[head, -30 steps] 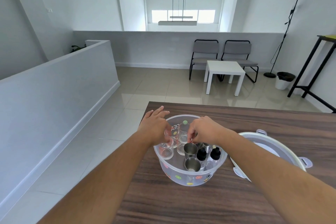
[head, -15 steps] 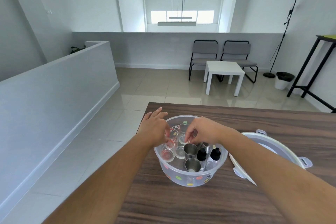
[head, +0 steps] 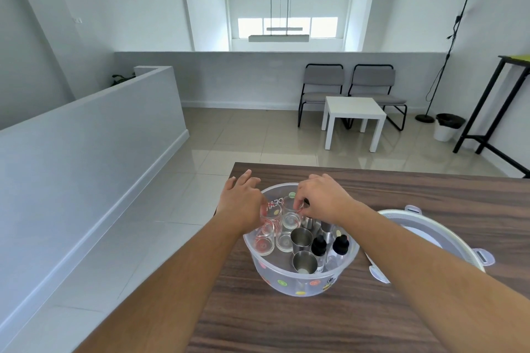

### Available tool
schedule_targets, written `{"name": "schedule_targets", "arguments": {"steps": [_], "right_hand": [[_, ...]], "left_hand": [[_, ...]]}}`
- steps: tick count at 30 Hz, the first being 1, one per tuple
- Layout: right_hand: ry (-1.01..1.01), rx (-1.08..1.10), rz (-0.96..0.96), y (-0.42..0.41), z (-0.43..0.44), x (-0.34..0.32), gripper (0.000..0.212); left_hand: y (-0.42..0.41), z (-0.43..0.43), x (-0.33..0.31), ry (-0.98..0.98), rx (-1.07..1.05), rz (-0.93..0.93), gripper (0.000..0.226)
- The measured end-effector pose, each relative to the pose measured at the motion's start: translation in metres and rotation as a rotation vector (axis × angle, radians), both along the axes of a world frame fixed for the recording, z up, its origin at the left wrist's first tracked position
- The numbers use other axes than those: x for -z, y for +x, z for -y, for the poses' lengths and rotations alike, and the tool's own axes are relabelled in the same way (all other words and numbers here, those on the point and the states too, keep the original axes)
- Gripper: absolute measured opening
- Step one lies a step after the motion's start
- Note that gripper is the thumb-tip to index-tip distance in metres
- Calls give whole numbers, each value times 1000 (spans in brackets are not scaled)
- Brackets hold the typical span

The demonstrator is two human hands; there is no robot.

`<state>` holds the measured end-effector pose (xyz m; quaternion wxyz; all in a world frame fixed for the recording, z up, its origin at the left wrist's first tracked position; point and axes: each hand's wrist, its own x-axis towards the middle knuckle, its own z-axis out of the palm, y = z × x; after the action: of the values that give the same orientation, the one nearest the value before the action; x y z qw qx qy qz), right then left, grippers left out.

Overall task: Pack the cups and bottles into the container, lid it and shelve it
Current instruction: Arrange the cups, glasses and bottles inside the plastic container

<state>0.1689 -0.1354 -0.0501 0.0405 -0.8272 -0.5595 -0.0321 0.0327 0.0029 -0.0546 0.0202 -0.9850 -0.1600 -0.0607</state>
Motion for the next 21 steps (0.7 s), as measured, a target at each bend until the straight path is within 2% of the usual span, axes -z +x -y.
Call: {"name": "schedule_targets", "arguments": {"steps": [21], "right_hand": [[41, 26, -76, -1, -2, 1, 18]], "left_hand": [[-2, 0, -2, -71, 41, -7, 24]]}}
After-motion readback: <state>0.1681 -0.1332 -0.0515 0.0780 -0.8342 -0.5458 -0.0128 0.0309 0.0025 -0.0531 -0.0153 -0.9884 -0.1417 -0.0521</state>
